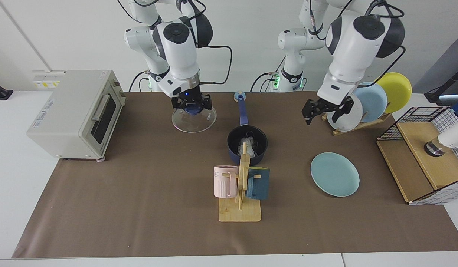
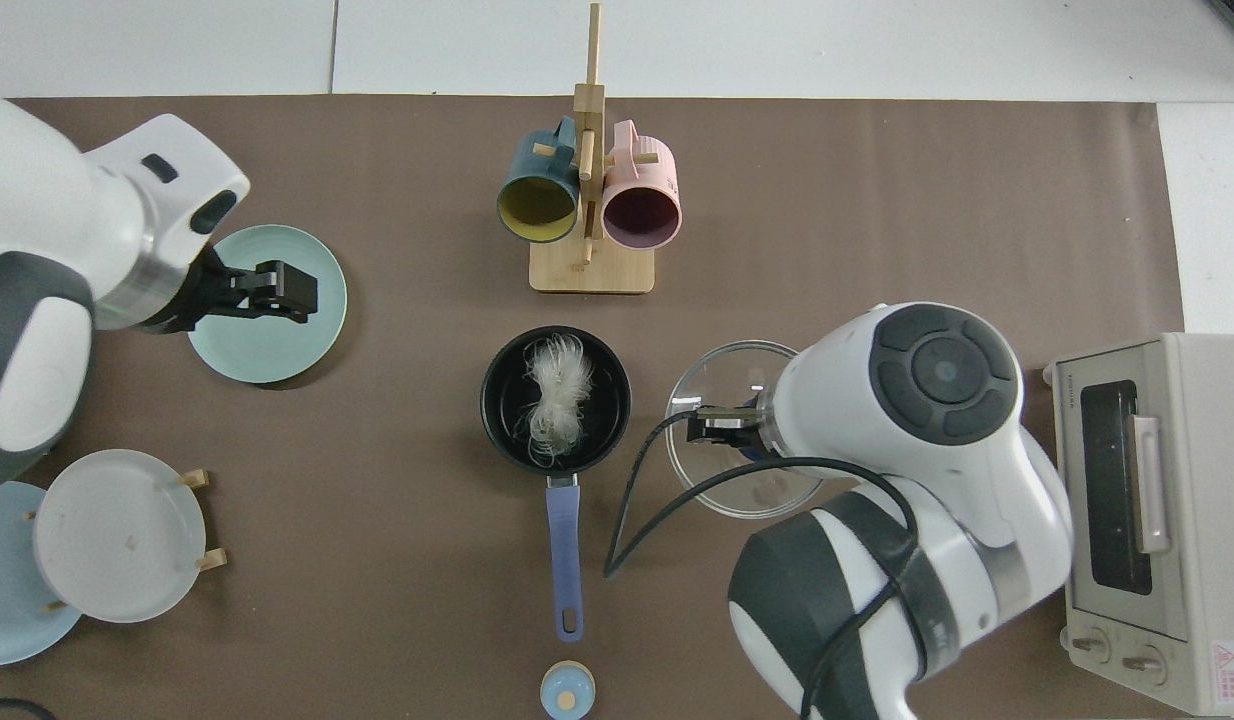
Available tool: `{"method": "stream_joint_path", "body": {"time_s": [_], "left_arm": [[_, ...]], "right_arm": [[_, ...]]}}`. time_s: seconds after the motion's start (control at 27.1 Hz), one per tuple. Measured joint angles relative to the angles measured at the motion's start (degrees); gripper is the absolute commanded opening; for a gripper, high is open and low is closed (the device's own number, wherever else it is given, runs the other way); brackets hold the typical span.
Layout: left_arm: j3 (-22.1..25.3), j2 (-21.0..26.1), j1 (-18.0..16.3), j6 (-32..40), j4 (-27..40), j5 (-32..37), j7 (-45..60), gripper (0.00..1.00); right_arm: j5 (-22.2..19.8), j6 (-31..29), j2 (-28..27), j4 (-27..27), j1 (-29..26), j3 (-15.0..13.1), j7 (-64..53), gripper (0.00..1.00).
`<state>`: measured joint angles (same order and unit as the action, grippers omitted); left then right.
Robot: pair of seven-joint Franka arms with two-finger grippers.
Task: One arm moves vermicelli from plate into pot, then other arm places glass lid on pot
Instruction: 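Carry the glass lid with the right gripper over the black pot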
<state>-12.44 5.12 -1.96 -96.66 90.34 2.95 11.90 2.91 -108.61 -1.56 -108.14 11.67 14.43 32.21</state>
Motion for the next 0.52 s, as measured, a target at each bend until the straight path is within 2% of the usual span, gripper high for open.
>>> {"method": "stream_joint_path", "body": {"time_s": [0.22, 0.37, 0.52], "left_arm": [[6.54, -3.20, -0.12, 3.21, 0.07, -1.44, -10.34, 1.00], [9.38, -3.85, -0.16, 3.47, 0.54, -3.68, -14.57, 1.00], [10.19, -3.88, -0.17, 3.46, 0.97, -5.05, -15.47, 1.00]], "right_arm": [[-1.11, -0.36, -7.36, 6.08, 0.74, 4.54, 9.32, 0.00], [-4.79, -0.37, -13.38, 12.38, 3.93, 5.30, 17.27, 0.00], [-6.86, -0.32, -19.48, 19.14, 7.37, 5.42, 23.34, 0.00]]}}
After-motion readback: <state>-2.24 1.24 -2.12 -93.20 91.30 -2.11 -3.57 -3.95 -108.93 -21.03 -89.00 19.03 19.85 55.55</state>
